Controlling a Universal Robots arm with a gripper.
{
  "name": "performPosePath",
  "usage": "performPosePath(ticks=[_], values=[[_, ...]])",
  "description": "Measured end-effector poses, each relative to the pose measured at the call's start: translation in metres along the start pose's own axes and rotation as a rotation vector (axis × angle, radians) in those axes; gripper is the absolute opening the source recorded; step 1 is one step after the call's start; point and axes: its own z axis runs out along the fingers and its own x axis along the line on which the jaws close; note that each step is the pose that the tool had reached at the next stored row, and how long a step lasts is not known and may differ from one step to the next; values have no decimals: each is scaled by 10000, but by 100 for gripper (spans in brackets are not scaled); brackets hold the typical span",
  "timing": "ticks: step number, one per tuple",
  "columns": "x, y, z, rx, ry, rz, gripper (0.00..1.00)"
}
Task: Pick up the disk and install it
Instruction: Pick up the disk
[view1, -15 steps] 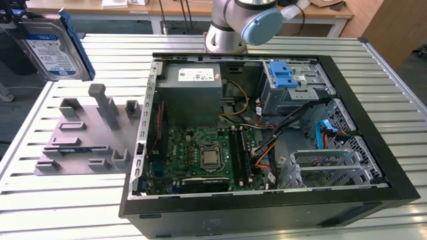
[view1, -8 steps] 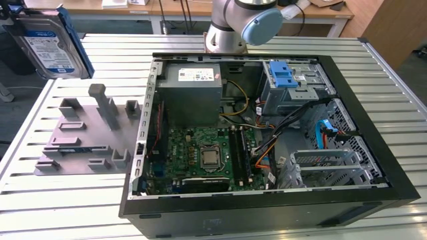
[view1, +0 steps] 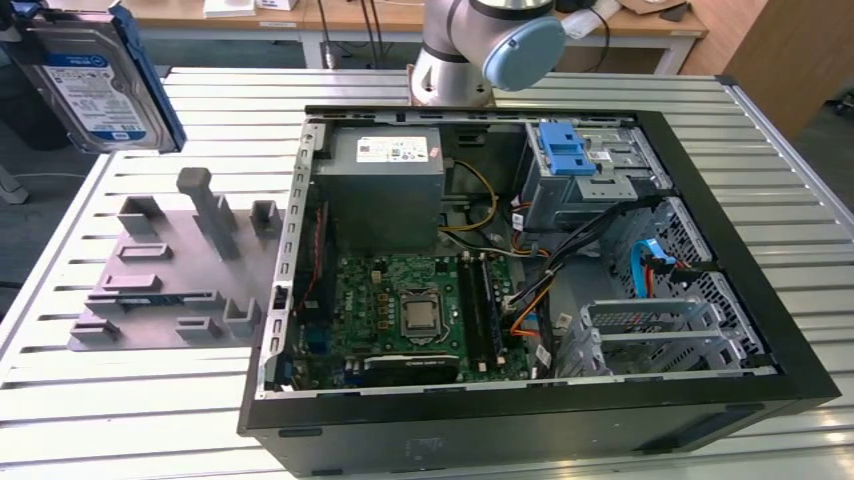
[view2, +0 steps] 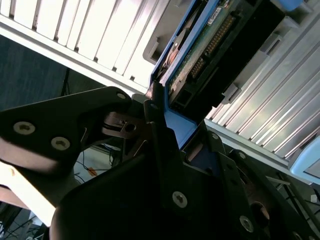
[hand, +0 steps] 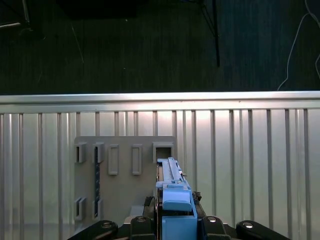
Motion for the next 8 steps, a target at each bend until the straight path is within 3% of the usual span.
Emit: performPosePath(ticks=[8], values=[[-1, 1, -81, -1, 0, 0, 37]])
